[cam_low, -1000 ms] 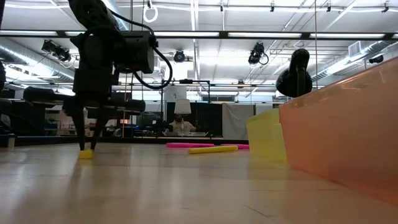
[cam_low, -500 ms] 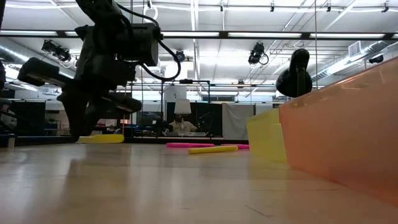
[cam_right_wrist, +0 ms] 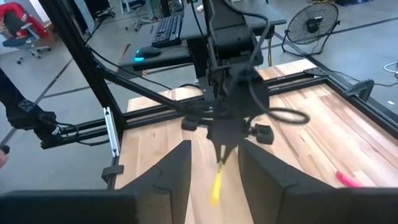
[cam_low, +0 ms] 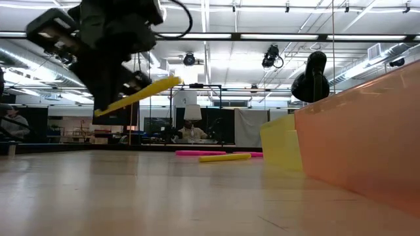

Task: Pick & Place Markers
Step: Put the left yellow pen into the yellow bin

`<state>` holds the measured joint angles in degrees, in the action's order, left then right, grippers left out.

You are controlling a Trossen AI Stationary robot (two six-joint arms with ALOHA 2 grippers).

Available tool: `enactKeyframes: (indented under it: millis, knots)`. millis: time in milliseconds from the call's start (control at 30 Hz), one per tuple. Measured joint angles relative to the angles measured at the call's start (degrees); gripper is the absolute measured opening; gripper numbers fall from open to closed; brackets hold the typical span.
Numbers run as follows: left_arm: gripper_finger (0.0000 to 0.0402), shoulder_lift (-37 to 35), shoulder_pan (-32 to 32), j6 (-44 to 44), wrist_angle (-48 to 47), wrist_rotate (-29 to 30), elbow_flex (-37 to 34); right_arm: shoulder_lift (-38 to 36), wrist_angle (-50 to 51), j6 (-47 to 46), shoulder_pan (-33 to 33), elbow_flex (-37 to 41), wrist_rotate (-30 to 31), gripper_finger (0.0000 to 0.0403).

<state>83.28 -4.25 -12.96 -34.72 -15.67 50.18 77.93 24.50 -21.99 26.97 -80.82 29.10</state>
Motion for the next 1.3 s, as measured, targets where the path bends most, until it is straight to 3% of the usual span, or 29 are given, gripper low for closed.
enactKeyframes:
  millis: [467, 800, 1100, 1300]
  knots:
    - [0.0021, -4.3, -1.7, 12.2, 15.7, 12.2, -0.1, 0.0, -2.0, 1.7, 0.0, 0.0, 0.0, 0.0132]
    - [0.0020, -5.7, -2.8, 12.5, 21.8, 16.6, -0.4, 0.0, -2.1, 1.7, 0.0, 0.0, 0.0, 0.0132]
    - [0.0021, -17.1, -2.4, 16.5, 35.3, 20.2, -13.0, 0.0, -2.4, 2.1, -0.1, 0.0, 0.0, 0.0132]
    - [0.0020, -23.3, -2.3, 17.1, 43.9, 25.0, -16.0, 0.0, -3.4, 0.4, -1.2, 0.0, 0.0, 0.0132]
